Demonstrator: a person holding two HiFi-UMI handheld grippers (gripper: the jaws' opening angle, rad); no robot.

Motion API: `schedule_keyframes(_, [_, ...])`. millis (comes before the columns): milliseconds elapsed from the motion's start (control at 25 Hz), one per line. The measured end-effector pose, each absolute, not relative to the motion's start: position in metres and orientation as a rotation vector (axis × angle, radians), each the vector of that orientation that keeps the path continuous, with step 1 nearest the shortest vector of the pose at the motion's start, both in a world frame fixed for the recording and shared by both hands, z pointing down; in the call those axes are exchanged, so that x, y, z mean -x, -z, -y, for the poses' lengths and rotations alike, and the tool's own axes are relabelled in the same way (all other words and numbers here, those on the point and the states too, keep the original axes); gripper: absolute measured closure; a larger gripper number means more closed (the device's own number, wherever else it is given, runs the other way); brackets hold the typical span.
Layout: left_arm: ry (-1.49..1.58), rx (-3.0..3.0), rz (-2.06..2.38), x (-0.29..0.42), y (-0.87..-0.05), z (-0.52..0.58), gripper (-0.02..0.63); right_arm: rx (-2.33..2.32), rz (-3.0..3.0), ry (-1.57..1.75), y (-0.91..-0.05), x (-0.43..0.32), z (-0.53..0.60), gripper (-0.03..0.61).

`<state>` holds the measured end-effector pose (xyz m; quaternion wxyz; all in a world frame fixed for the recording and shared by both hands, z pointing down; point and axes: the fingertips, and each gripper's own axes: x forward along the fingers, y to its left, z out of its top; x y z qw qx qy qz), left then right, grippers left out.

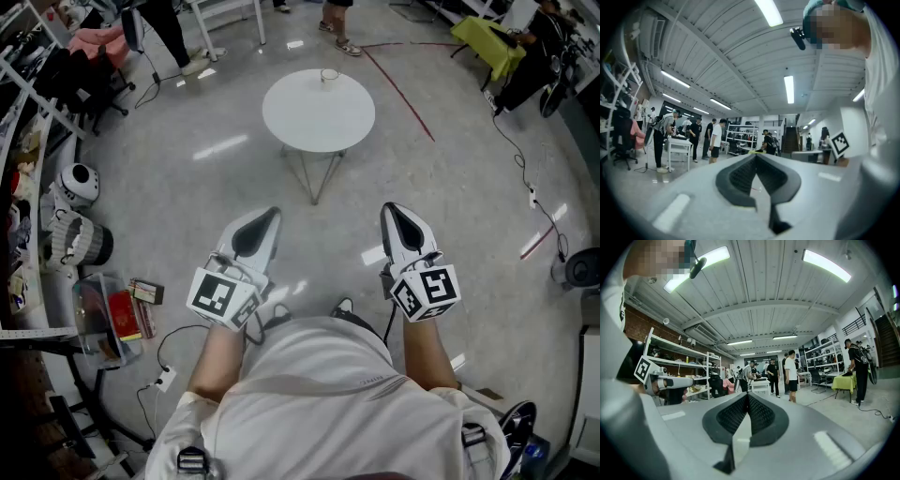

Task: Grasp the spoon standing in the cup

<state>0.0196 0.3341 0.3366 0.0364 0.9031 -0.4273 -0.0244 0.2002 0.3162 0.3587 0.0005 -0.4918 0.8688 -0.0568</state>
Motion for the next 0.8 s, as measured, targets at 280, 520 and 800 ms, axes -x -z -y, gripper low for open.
schedule_keyframes(280, [0.062, -2.788, 1.284, -0.018, -0.335, -0.338, 0.611, 1.531, -2.749, 0.176, -0.359, -0.189, -0.319, 0.574])
schedule_keyframes(520, [0.063, -2.777, 1.302, -0.013, -0.338, -0.335, 0.611, 1.523, -2.752, 0.189, -0.361, -0.186, -0.313, 0.574])
schedule_keyframes(800, [0.064, -2.772, 1.308, -0.006, -0.341, -0.33, 0.612, 1.531, -2.716, 0.26, -0.368, -0.186, -0.304, 0.574])
